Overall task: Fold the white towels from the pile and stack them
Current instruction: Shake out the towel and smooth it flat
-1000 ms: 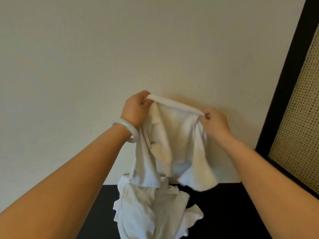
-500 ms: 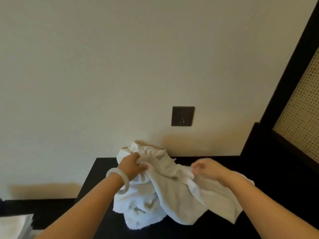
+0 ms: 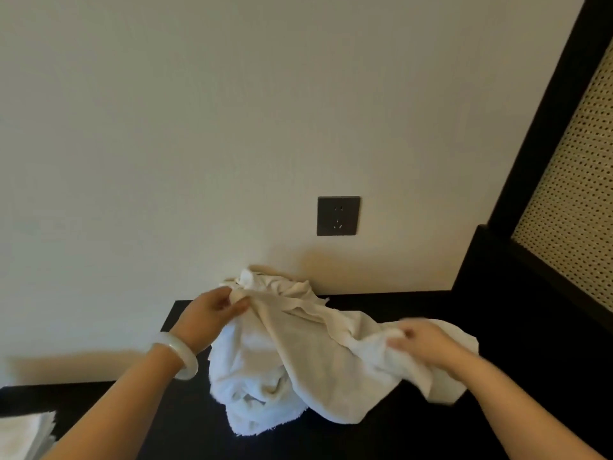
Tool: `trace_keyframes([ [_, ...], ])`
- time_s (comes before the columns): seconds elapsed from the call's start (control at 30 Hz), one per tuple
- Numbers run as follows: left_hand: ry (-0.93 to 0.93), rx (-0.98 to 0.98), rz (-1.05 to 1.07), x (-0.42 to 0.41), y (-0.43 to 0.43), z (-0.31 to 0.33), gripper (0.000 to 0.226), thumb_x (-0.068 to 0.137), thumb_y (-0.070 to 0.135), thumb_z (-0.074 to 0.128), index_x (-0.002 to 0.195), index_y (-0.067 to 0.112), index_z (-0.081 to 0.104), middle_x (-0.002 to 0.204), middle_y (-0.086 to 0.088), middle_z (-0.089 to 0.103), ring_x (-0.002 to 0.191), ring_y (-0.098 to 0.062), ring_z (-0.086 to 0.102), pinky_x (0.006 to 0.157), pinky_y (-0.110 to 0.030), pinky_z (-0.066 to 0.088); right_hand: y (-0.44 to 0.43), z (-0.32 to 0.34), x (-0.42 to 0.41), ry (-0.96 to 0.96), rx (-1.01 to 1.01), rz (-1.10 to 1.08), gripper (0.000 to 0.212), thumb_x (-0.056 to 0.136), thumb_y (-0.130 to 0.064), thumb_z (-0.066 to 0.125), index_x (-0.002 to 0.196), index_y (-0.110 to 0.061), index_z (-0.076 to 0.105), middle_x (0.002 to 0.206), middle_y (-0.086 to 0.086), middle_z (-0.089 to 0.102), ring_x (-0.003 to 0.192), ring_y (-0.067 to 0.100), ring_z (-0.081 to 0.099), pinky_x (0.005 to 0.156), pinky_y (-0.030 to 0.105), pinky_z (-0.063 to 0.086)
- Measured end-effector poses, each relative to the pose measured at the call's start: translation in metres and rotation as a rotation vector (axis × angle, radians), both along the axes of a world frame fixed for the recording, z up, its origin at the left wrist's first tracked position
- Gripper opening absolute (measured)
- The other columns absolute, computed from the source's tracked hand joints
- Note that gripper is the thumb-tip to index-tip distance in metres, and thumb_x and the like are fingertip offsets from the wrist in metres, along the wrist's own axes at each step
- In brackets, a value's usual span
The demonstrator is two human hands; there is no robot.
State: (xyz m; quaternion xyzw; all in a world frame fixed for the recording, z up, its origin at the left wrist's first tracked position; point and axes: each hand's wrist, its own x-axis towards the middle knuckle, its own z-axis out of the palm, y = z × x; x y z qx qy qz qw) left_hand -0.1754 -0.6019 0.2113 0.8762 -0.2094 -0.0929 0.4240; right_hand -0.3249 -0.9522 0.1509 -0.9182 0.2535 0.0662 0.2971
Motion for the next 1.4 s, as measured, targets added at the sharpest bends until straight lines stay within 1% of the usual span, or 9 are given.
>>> trace_keyframes([
  [0.13,-0.203,-0.070,0.089,-0.001,-0.039,0.035,0.037,0.096,0.040,0.055,0.078,0.009,0.047,0.061,0.001,0.047,0.054,-0.013,0.041,0.052,-0.023,0.032,0.028,0.090,0.013,-0.640,0.385,-0.224,0.031,0.093,-0.030,0.066,0.079,-0.004,0.057,0.070,0.006,0.056,0.055,0.009,0.052,0.047,0.018,0.039],
  [0.2,-0.192,-0.077,0.108,-0.010,-0.064,0.038,0.031,0.099,0.040,0.051,0.086,0.011,0.052,0.069,0.000,0.055,0.064,-0.016,0.051,0.056,-0.023,0.035,0.056,0.110,0.018,-0.750,0.532,-0.232,0.024,0.094,-0.023,0.066,0.085,-0.001,0.059,0.074,0.009,0.059,0.063,0.014,0.056,0.057,0.025,0.043],
  [0.33,0.212,-0.153,0.099,-0.044,-0.098,0.004,0.027,0.099,0.029,0.056,0.112,0.005,0.058,0.092,-0.014,0.066,0.084,-0.028,0.063,0.079,-0.040,0.052,0.117,0.080,0.015,-0.539,0.578,-0.064,0.015,0.092,-0.001,0.062,0.095,-0.014,0.068,0.094,0.010,0.072,0.085,0.022,0.067,0.074,0.037,0.052],
  [0.43,0.713,-0.529,0.055,-0.075,-0.088,-0.025,0.023,0.089,0.003,0.067,0.110,-0.006,0.064,0.087,-0.019,0.070,0.071,-0.025,0.068,0.061,-0.034,0.054,0.138,0.046,-0.005,-0.401,0.795,-0.062,0.027,0.090,0.001,0.065,0.106,-0.018,0.073,0.091,-0.001,0.077,0.085,0.009,0.073,0.063,0.017,0.055],
  [0.53,1.010,-0.693,-0.089,-0.097,-0.075,-0.041,0.033,0.080,-0.006,0.065,0.112,-0.011,0.067,0.114,-0.028,0.067,0.105,-0.034,0.068,0.084,-0.037,0.056,0.139,0.020,-0.018,-0.391,0.813,-0.180,0.017,0.086,-0.007,0.073,0.098,-0.019,0.075,0.087,-0.007,0.077,0.088,0.010,0.072,0.061,0.013,0.052],
  [0.77,1.252,-1.050,-0.133,-0.119,-0.073,-0.027,0.026,0.089,0.002,0.057,0.109,-0.009,0.069,0.123,-0.027,0.063,0.113,-0.032,0.065,0.089,-0.039,0.057,0.138,0.026,-0.029,-0.522,0.997,-0.258,0.013,0.093,-0.014,0.065,0.094,-0.003,0.072,0.099,0.026,0.070,0.100,0.040,0.068,0.096,0.056,0.052],
  [0.87,1.076,-1.086,-0.089,-0.125,-0.079,-0.017,0.029,0.090,0.009,0.060,0.112,-0.009,0.068,0.121,-0.030,0.063,0.115,-0.036,0.062,0.101,-0.045,0.049,0.138,0.045,-0.034,-0.638,1.000,-0.163,0.010,0.091,-0.019,0.067,0.098,-0.017,0.074,0.099,0.015,0.073,0.095,0.032,0.071,0.083,0.044,0.059],
  [1.1,0.500,-0.732,-0.098,-0.133,-0.082,-0.014,0.013,0.096,0.018,0.061,0.105,0.015,0.070,0.105,-0.012,0.072,0.099,-0.030,0.068,0.087,-0.041,0.056,0.138,0.056,-0.043,-0.694,0.775,-0.142,0.014,0.089,-0.018,0.070,0.088,-0.030,0.075,0.088,0.002,0.075,0.084,0.017,0.072,0.070,0.025,0.054],
  [1.4,0.221,-0.287,-0.282,-0.128,-0.077,-0.032,0.006,0.086,0.022,0.072,0.085,0.019,0.067,0.076,0.008,0.065,0.064,-0.006,0.051,0.065,-0.021,0.043,0.129,0.046,-0.041,-0.668,1.238,-0.289,0.021,0.080,-0.018,0.072,0.100,-0.011,0.077,0.104,0.014,0.074,0.099,0.027,0.072,0.076,0.032,0.059],
])
